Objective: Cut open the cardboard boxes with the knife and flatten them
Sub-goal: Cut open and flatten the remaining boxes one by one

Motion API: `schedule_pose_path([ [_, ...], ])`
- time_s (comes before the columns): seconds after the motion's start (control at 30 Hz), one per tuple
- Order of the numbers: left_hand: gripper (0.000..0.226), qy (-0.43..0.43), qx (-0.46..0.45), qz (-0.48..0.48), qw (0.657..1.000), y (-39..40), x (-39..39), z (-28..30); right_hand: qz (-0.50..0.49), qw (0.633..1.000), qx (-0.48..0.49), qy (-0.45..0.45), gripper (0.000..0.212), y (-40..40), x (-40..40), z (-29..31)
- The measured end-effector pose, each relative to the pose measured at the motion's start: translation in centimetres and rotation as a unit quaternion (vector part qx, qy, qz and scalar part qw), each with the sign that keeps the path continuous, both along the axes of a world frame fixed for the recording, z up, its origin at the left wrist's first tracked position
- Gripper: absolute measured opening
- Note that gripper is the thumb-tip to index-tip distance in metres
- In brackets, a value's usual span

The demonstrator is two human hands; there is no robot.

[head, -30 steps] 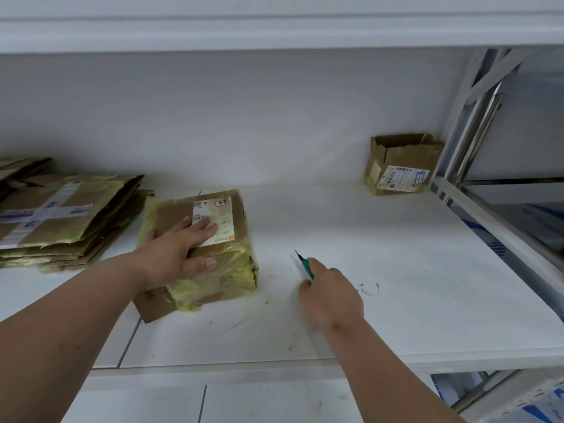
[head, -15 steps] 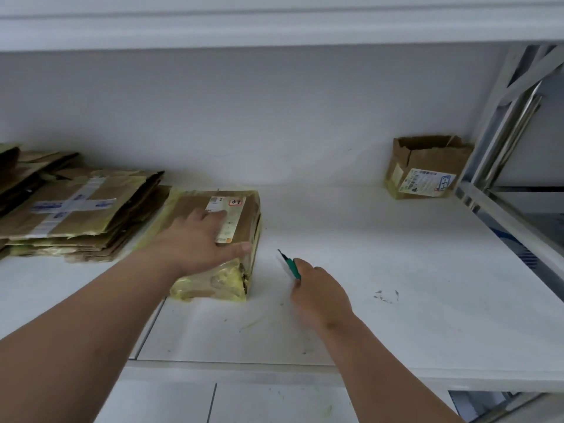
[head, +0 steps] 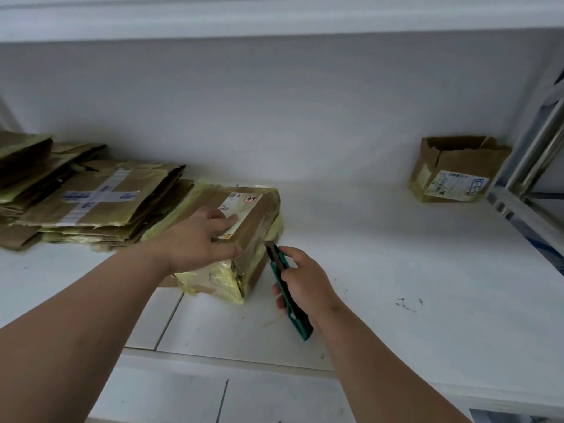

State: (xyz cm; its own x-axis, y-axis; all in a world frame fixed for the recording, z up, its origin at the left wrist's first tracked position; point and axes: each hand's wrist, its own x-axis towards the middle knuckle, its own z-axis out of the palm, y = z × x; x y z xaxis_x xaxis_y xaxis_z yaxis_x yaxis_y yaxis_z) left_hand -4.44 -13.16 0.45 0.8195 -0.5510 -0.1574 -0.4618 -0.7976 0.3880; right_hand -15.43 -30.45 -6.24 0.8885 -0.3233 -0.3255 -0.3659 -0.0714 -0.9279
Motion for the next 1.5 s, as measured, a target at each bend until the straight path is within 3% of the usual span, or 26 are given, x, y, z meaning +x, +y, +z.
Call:
schedule_pose_path([
  [0.23,0.088,0.012,-0.006,-0.008,1.000,0.8,0.6,0.1,-0.010,1.000,0.017,0.001,0.063,0.2,0.3,-0.3],
  [0.5,0.071,0.010,-0.018,-0.012,1.000,0.4,0.7,-0.4,0.086,0.996,-0.004,-0.015,0.060,0.6,-1.1,-0.5],
  [0.73,0.069,0.004,-0.008,-0.034,0.999,0.3,0.4,-0.5,0.119,0.992,-0.018,-0.028,0.063,-0.5,-2.3,-0.9],
  [0.87,0.081,-0.009,-0.007,-0.034,0.999,0.2,0.4,-0.9,0.121,0.992,-0.009,-0.033,0.065,-0.2,-2.6,-0.9],
  [0.93,0.073,-0.025,-0.001,-0.036,0.999,0.1,0.3,-1.2,0.123,0.992,-0.013,-0.032,0.068,-0.1,-2.9,-0.9],
  [1.1,0.055,-0.060,0.059,-0.068,0.994,-0.3,-0.8,-1.7,0.144,0.985,-0.090,-0.003,0.067,-1.3,-3.4,-0.7],
  [1.23,0.042,-0.068,0.115,-0.072,0.988,-0.2,-1.9,-1.7,0.039,0.991,-0.130,-0.005,0.061,-3.5,-3.4,-1.2],
  [1.3,0.048,-0.082,0.135,-0.080,0.984,-0.3,-2.4,-1.5,0.026,0.979,-0.200,0.002,0.059,-3.9,-3.4,-1.5],
  [1.43,0.096,-0.113,0.170,-0.094,0.974,-0.3,-3.6,-1.3,0.069,0.935,-0.348,0.019,0.064,-3.2,-3.2,-1.8],
  [1.5,0.098,-0.140,0.167,-0.095,0.971,-0.1,-3.9,-1.5,0.077,0.915,-0.393,0.038,0.073,-3.2,-3.0,-1.7],
])
